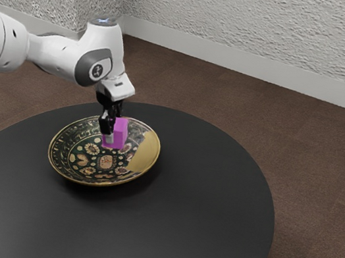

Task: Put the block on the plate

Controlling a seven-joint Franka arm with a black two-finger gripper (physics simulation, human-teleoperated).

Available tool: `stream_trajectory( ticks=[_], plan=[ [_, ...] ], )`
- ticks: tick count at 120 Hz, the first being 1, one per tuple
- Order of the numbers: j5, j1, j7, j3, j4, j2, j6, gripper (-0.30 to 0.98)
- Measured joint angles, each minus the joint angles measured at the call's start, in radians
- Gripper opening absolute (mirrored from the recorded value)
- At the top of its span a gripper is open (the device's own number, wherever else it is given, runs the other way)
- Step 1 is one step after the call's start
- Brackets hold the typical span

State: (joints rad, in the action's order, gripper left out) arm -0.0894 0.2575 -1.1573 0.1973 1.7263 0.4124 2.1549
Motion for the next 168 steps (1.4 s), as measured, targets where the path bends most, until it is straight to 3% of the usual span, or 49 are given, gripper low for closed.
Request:
stream_trajectory(
  ticks=[57, 87, 137, 168],
  plan=[
    [-0.013, 0.088, 0.001, 0.034, -0.033, 0.119, -0.005, 0.39],
    [-0.011, 0.089, -0.006, 0.036, -0.034, 0.11, -0.007, 0.57],
    [-0.013, 0.066, -0.001, 0.031, -0.005, -0.02, -0.022, 0.67],
    [0.001, 0.055, 0.023, 0.031, -0.033, -0.146, -0.107, 0.68]
  ],
)
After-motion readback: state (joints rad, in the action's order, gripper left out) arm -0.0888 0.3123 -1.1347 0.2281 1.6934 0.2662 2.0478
